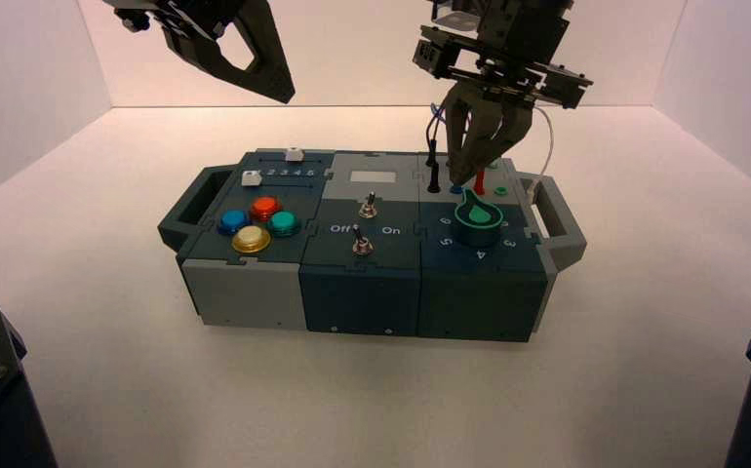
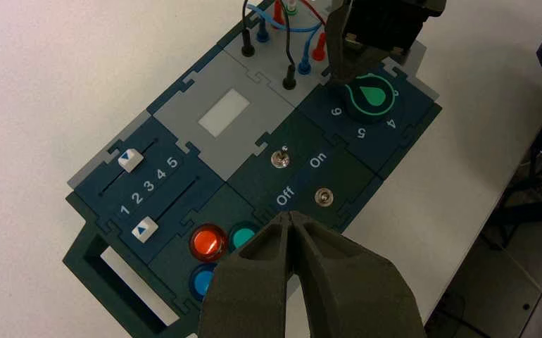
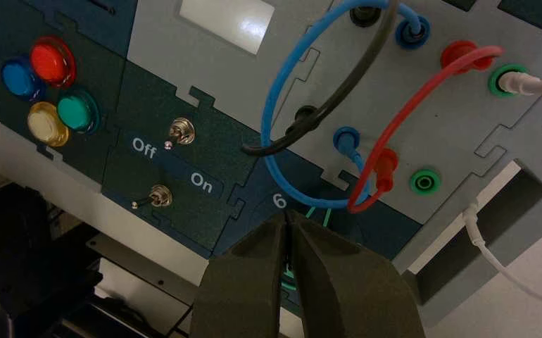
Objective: Turn the knob to position 2.
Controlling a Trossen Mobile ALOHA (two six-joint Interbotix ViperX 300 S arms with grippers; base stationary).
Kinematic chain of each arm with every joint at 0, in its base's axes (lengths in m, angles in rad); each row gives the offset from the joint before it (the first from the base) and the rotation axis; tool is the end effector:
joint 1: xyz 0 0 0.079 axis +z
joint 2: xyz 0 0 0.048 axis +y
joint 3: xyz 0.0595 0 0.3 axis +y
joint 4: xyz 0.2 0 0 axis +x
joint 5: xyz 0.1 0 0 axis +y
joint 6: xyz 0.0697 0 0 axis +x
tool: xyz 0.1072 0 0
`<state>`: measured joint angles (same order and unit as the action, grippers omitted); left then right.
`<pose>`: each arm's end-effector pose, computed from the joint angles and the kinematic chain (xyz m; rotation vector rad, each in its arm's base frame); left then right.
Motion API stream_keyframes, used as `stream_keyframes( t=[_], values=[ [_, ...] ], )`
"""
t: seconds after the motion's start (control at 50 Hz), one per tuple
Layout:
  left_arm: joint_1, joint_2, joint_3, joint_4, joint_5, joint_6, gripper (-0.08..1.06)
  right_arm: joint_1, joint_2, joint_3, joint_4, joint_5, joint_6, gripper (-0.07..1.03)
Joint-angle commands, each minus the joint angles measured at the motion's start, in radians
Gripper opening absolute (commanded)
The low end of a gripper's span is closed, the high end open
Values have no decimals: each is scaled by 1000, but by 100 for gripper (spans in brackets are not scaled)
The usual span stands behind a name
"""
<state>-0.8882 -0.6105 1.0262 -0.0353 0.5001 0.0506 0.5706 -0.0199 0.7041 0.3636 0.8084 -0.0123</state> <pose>0.1611 -0.2029 0.1455 0.4162 0.8496 -0.8483 0.2322 0.2031 0.0686 -0.0425 1.5437 0.4881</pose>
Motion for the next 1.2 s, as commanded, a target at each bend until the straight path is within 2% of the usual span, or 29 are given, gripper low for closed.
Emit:
stream_keyframes(
  t=[0.02,0.68,0.86,1.2],
  values=[
    [-3,-9,-31,0,-3,8,-3,5,5,-31,3,-2,-3,-2],
    [-6,-8,-31,2,5,6,-3,5,35,-31,-9,-6,-5,-2],
    [-20,-5,-31,0,6,6,-3,-3,48,-34,-31,-8,-5,-2],
    [-20,-8,-29,2,8,6,-3,-12,61,-34,-44,-8,-5,-2]
  ],
)
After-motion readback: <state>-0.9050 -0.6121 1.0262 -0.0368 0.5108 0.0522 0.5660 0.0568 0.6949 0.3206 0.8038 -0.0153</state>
